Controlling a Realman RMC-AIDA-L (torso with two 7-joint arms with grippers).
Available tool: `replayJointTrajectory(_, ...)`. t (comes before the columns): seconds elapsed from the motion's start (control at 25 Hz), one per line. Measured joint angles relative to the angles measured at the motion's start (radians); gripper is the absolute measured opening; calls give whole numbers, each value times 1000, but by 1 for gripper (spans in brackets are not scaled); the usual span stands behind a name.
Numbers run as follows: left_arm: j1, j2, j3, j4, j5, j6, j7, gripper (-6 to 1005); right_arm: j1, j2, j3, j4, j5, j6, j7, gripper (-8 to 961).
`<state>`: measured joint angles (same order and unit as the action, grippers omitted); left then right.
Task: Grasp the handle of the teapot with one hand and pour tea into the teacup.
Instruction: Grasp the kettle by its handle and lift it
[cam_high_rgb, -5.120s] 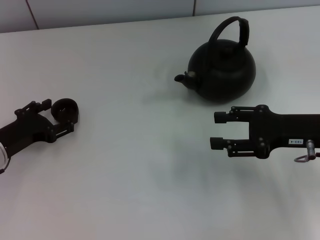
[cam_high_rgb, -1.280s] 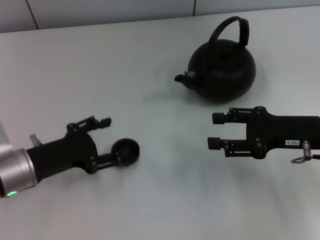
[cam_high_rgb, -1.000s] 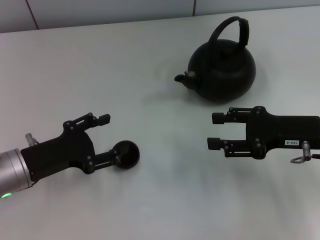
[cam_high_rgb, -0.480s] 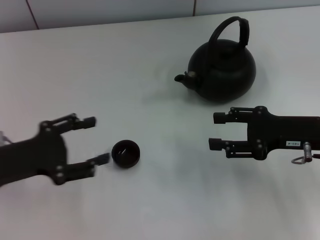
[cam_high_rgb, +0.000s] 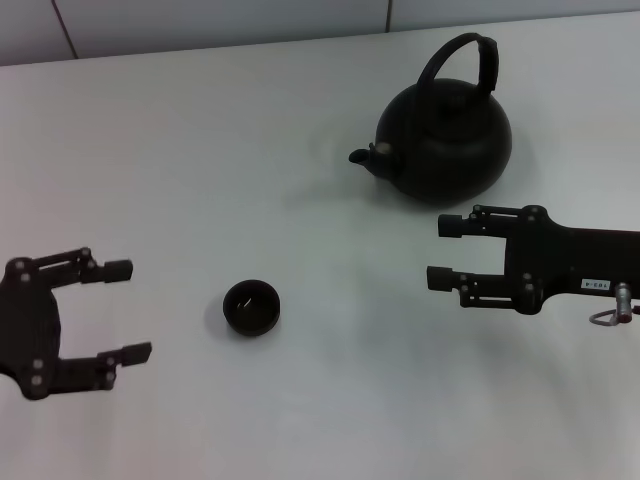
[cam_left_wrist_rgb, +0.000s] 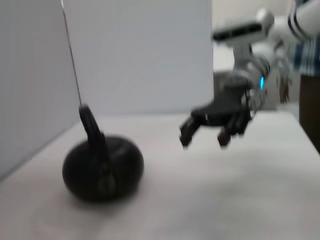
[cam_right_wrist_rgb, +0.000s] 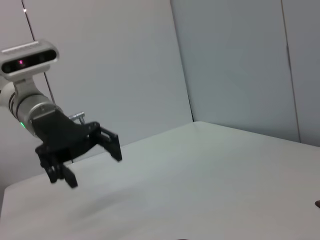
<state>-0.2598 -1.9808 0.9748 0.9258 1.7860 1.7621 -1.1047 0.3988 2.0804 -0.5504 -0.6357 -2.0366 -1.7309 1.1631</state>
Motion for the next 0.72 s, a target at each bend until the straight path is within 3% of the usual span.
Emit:
replayJointTrajectory(0.2,-28,0,-51,14,74,5,-61,785,-4,0,8,2,8,3,0,708)
replayJointTrajectory(0.52,-36,-10,-52,24,113,0,-64,785,-9,2,15,2,13,4,0,708)
replayJointTrajectory(0.72,-41,-16,-52,25,137,-5,-64,785,-39,3,17,5,112,20,-15,708)
